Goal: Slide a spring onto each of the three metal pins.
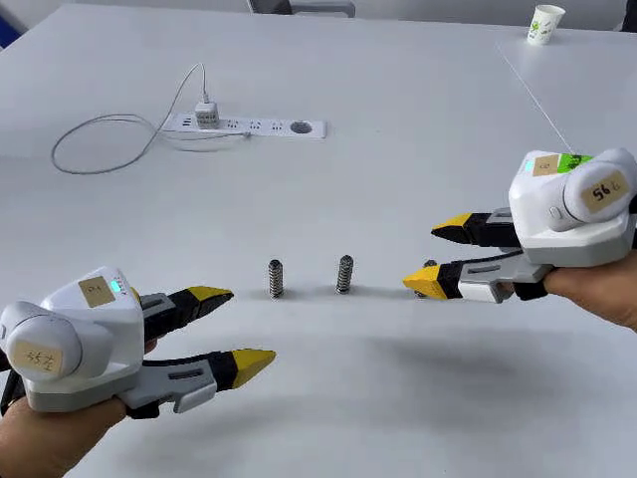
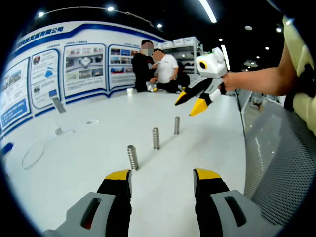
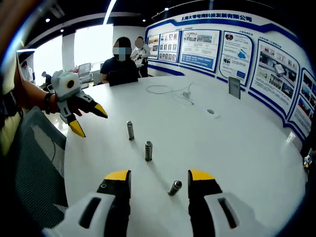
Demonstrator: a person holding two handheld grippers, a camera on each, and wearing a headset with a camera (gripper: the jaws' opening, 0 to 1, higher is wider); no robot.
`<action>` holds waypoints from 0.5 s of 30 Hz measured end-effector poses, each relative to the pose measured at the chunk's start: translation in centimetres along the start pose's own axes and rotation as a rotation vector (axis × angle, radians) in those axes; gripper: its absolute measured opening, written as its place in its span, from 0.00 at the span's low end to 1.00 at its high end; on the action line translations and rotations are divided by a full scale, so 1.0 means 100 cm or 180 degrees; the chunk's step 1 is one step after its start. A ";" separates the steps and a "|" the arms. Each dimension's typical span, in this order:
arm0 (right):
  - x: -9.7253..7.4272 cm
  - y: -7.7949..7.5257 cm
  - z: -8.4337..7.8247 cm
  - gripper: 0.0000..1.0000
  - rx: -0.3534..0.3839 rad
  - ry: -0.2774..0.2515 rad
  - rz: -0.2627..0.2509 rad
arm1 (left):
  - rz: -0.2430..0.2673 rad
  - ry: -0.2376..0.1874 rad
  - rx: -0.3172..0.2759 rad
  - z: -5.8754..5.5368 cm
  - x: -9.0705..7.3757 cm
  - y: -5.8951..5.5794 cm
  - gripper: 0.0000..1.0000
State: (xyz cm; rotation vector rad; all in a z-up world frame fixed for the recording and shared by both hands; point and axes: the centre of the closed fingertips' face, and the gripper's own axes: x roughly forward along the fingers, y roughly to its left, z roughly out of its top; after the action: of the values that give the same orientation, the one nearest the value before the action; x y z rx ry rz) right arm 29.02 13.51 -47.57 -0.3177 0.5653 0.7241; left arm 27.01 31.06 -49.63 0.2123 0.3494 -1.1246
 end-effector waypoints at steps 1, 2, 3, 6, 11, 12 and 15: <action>-0.001 0.001 -0.002 0.49 0.0008 -0.0005 -0.0006 | 0.0001 -0.0001 -0.0002 0.000 0.000 0.000 0.52; -0.002 0.002 -0.005 0.49 0.0016 -0.0010 -0.0006 | 0.0002 -0.0001 -0.0005 0.000 0.000 0.000 0.52; -0.004 0.003 -0.008 0.49 0.0042 -0.0035 -0.0011 | 0.0004 -0.0001 -0.0008 0.000 0.000 0.000 0.52; -0.008 0.003 -0.014 0.51 0.0075 -0.0083 -0.0047 | 0.0008 0.0004 -0.0014 -0.001 -0.001 0.001 0.52; -0.014 0.003 -0.023 0.54 0.0155 -0.0142 -0.0120 | 0.0017 0.0009 -0.0020 -0.002 -0.001 0.001 0.53; -0.015 0.003 -0.024 0.54 0.0162 -0.0155 -0.0126 | 0.0017 0.0009 -0.0022 -0.002 -0.001 0.001 0.53; -0.019 0.006 -0.027 0.56 0.0202 -0.0227 -0.0144 | 0.0023 0.0003 -0.0033 -0.002 -0.001 0.001 0.53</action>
State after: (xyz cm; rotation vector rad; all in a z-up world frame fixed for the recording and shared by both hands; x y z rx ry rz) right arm 26.43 11.68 -48.72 -0.2438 0.5109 0.6699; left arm 26.97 31.27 -49.77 0.2047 0.3549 -1.1154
